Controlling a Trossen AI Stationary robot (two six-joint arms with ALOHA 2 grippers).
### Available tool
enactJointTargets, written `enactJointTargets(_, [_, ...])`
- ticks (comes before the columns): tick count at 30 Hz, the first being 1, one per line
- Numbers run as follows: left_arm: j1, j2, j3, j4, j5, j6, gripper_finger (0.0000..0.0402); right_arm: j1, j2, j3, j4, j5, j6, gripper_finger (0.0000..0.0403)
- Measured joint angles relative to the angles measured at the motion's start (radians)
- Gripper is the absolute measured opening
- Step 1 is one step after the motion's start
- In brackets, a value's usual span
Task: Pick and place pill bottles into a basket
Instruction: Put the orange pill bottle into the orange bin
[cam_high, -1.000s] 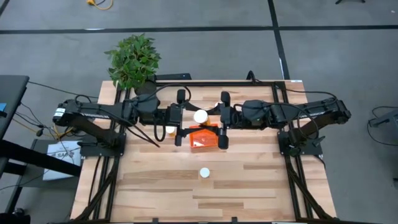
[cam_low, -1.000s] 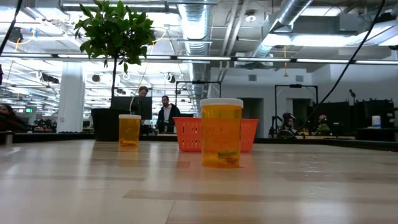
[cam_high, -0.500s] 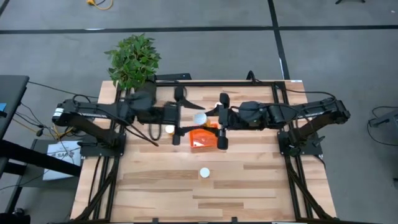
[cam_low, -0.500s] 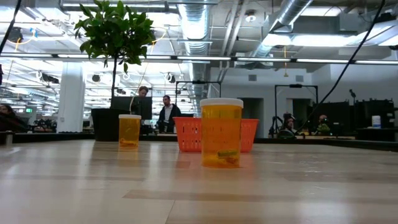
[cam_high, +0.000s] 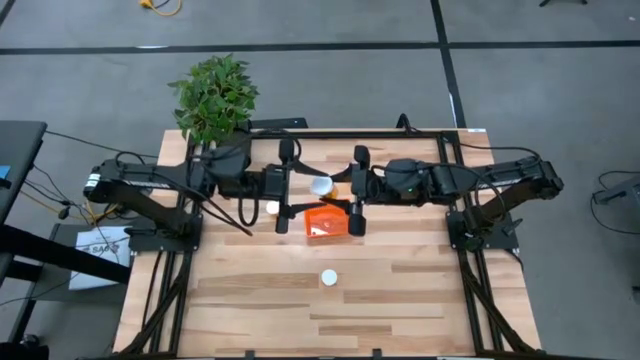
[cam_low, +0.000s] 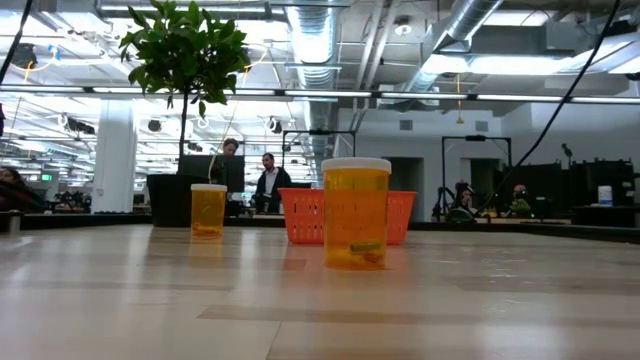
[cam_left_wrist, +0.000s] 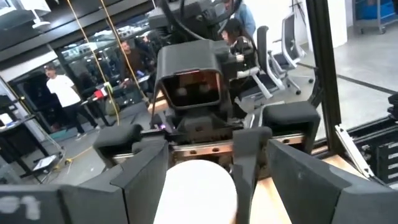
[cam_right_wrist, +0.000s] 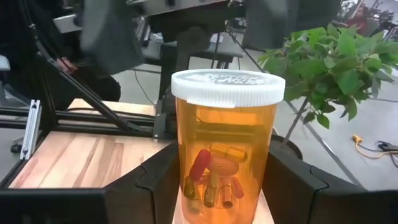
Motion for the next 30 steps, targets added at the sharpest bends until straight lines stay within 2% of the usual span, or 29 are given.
enactJointTargets(11, [0.004, 0.003, 0.0, -0.048, -0.06, 0.005, 0.0267, 0.003, 0.0, 0.0, 0.008, -0.001, -0.002, 0.0186])
enactJointTargets(30, [0.013, 0.03, -0.001, -0.001, -0.052, 0.006, 0.0273, 0.001, -0.001, 0.001, 0.026, -0.027, -0.003, 0.0189])
